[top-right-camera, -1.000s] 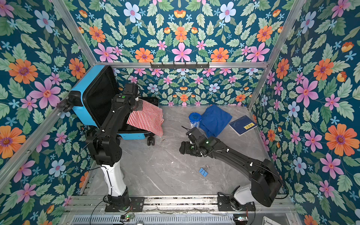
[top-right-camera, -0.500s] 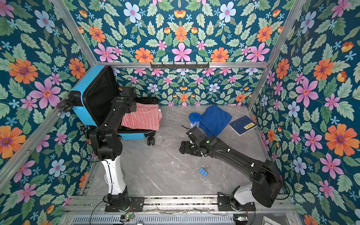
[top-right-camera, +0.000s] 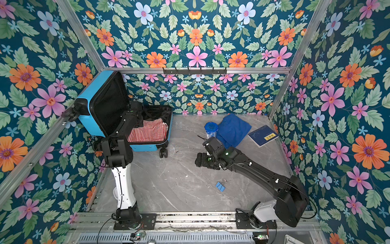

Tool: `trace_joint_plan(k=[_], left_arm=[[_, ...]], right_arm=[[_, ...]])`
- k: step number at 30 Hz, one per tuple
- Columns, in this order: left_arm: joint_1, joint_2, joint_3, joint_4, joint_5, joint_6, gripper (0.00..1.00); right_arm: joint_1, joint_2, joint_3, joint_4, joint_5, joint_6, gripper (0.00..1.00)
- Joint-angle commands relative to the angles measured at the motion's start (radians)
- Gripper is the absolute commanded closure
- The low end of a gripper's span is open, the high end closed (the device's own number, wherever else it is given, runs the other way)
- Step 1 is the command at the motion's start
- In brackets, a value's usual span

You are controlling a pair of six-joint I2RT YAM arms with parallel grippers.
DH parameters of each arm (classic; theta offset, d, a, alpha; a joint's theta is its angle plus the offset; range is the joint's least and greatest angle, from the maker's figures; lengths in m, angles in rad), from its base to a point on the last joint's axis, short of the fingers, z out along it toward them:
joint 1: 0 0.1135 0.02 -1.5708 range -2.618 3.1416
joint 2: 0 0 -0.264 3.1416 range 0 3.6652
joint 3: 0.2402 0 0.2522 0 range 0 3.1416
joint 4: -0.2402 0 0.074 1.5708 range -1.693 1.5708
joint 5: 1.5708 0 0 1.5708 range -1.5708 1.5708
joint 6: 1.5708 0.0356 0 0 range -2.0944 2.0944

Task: Pack the luggage
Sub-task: 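Carry the striped cloth into the suitcase with the left gripper, then release the cloth and withdraw the left gripper while the right reaches toward the blue shirt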

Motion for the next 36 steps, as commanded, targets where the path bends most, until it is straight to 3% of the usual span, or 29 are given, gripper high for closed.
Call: trace_joint_plan(k=[1, 2, 6, 16, 20, 27, 31, 36], left_arm=[[0.021, -0.012, 0.01, 0.007, -0.054, -0.041, 0.35], [0.026, -0.024, 0.003, 0.013, -0.053, -0.044, 0.28], [0.025, -0.075, -0.038, 0.037, -0.009, -0.055, 0.27], [-0.071, -0.37, -0.323, 0.169, 0.216, -0.164, 0.25], [-0.125, -0.581, -0.557, 0.334, 0.388, -0.239, 0.24], [-0.281, -0.945, -1.031, 0.704, 0.669, -0.386, 0.23], [-0.375, -1.093, -1.327, 0.879, 0.734, -0.539, 0.21], [-0.535, -1.156, -1.583, 1.015, 0.714, -0.683, 0.22]], right_arm=[[0.001, -0.023, -0.016, -0.019, 0.031, -0.007, 0.15], [0.001, -0.032, -0.023, -0.02, 0.039, -0.006, 0.14], [-0.02, -0.059, -0.041, -0.017, 0.062, -0.01, 0.12], [-0.32, -0.116, -0.038, 0.036, -0.023, -0.051, 0.1], [-0.493, -0.102, -0.045, 0.082, -0.101, -0.044, 0.1], [-0.653, 0.008, 0.0, 0.099, -0.087, -0.079, 0.09], [-0.711, 0.145, 0.064, 0.12, -0.1, -0.073, 0.1], [-0.766, 0.336, 0.138, 0.138, -0.128, -0.051, 0.13]])
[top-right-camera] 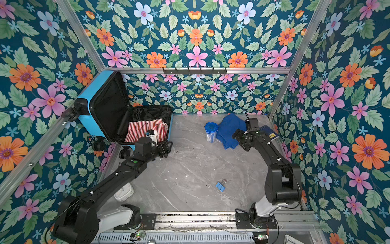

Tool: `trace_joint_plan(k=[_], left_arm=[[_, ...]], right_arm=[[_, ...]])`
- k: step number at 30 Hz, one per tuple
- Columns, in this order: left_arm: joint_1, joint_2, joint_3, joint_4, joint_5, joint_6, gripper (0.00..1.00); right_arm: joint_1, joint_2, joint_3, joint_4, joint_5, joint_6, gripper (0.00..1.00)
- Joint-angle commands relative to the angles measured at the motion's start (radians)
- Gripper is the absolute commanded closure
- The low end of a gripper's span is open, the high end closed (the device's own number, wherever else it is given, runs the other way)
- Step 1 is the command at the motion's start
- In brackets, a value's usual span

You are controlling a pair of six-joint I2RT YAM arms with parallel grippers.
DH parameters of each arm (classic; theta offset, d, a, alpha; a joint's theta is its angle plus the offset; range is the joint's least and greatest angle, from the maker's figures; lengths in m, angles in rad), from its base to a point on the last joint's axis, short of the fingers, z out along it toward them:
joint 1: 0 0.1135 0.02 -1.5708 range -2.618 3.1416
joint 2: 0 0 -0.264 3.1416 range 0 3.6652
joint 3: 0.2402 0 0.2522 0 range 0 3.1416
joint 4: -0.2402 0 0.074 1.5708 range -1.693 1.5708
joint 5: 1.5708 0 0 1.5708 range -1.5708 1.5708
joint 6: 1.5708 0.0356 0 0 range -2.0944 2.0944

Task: Pack the luggage
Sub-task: 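Release the cloth and withdraw the left gripper while the right reaches toward the blue shirt, then grasp the blue shirt with the right gripper and drag it toward the robot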

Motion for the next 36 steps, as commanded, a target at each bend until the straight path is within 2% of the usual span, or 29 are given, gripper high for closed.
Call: trace_joint_plan(k=[1, 6, 11, 17, 22, 24, 28, 33, 36], left_arm=[[-0.076, -0.021, -0.099, 0.157, 0.008, -0.138, 0.23], [-0.109, -0.057, -0.202, 0.234, 0.014, -0.208, 0.24], [-0.11, -0.08, -0.17, 0.168, 0.008, -0.176, 0.24], [-0.109, -0.106, -0.155, 0.117, -0.006, -0.156, 0.24], [-0.11, -0.09, -0.166, 0.129, 0.004, -0.171, 0.24], [-0.109, -0.086, -0.163, 0.124, 0.007, -0.17, 0.24], [-0.109, -0.09, -0.157, 0.108, -0.002, -0.163, 0.24], [-0.109, -0.083, -0.145, 0.096, -0.008, -0.156, 0.24], [-0.109, -0.072, -0.131, 0.093, -0.005, -0.15, 0.24]], right_arm=[[-0.035, 0.103, 0.03, 0.038, -0.042, 0.012, 0.13], [-0.049, 0.211, 0.07, 0.074, -0.069, 0.014, 0.15], [-0.049, 0.294, 0.085, 0.11, -0.086, 0.032, 0.18], [-0.049, 0.326, 0.043, 0.182, -0.08, 0.071, 0.22], [-0.049, 0.356, 0.036, 0.249, -0.082, 0.111, 0.32], [-0.049, 0.365, 0.033, 0.273, -0.081, 0.129, 0.39], [-0.049, 0.363, 0.025, 0.293, -0.069, 0.153, 0.66], [-0.049, 0.297, 0.016, 0.231, -0.007, 0.139, 0.99], [-0.051, 0.228, -0.03, 0.212, 0.02, 0.134, 1.0]])
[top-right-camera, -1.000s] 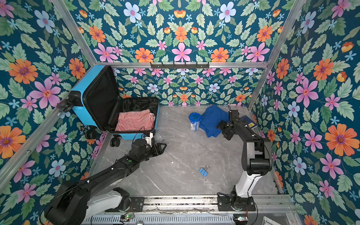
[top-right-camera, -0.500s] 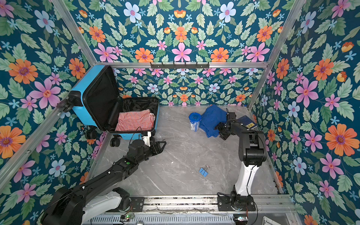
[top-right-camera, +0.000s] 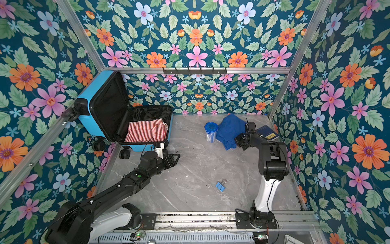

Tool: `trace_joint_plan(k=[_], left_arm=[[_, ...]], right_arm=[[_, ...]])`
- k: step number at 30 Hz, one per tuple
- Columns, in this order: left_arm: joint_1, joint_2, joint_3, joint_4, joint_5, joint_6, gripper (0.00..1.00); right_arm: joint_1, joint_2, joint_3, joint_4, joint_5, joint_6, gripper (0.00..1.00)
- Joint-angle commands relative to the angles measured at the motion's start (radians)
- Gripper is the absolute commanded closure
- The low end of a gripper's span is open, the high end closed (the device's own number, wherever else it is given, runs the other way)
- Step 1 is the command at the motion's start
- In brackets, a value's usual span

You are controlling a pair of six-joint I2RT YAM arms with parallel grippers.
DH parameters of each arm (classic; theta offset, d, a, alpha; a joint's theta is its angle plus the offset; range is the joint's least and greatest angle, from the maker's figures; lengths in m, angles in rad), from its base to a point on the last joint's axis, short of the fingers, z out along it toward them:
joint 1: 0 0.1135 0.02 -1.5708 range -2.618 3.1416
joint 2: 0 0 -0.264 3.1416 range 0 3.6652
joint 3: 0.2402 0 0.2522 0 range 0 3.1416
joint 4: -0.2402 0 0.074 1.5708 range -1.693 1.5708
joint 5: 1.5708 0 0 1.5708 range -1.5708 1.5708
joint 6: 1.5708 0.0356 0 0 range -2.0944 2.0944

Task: Pack the luggage
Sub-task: 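Grasp the blue shirt with the right gripper and drag it toward the robot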

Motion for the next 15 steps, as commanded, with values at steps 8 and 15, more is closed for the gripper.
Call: trace_joint_plan(k=[8, 15], left_arm=[[0.0, 0.045, 0.052, -0.009, 0.01, 0.043, 0.25], [0.0, 0.074, 0.054, 0.008, 0.015, 0.041, 0.25]], right_arm=[[-0.001, -0.24, -0.193, -0.126, 0.099, -0.028, 1.0], [0.008, -0.42, -0.368, -0.128, 0.05, -0.023, 1.0]])
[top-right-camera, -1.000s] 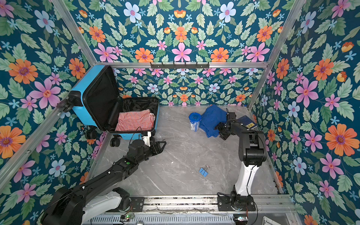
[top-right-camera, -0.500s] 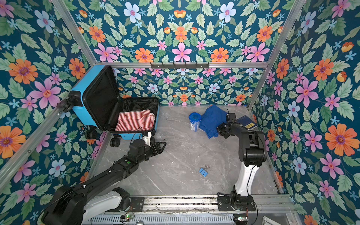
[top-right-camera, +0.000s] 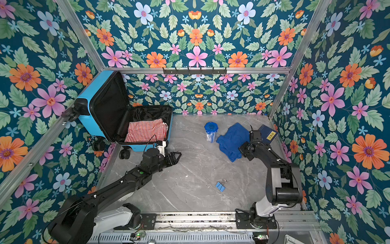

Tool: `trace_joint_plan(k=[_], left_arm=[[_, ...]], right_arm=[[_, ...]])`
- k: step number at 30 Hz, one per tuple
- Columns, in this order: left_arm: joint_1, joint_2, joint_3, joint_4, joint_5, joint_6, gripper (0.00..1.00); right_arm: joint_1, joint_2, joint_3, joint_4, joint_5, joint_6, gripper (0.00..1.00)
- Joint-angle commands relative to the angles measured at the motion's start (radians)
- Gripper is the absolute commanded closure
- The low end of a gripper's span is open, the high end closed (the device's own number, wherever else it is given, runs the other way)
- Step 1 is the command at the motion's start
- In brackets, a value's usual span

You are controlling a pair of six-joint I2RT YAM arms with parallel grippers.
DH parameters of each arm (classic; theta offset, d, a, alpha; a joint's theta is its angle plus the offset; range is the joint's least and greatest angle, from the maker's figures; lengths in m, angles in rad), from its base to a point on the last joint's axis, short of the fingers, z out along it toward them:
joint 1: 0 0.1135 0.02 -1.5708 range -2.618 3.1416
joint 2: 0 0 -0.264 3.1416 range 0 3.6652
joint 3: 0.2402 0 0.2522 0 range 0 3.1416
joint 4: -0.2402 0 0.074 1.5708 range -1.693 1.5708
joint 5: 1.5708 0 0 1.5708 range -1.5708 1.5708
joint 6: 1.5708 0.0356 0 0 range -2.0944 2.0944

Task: Pack the luggage
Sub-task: 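Grasp the blue shirt with the right gripper and drag it toward the robot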

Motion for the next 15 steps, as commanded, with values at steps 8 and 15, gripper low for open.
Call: trace_joint_plan(k=[8, 15], left_arm=[[0.0, 0.038, 0.01, 0.038, 0.01, 0.009, 0.26], [0.0, 0.06, 0.017, 0.005, -0.017, -0.004, 0.27]], right_arm=[[0.162, -0.165, -0.156, -0.009, -0.013, 0.069, 1.0], [0.331, -0.162, -0.154, 0.012, 0.011, 0.153, 1.0]])
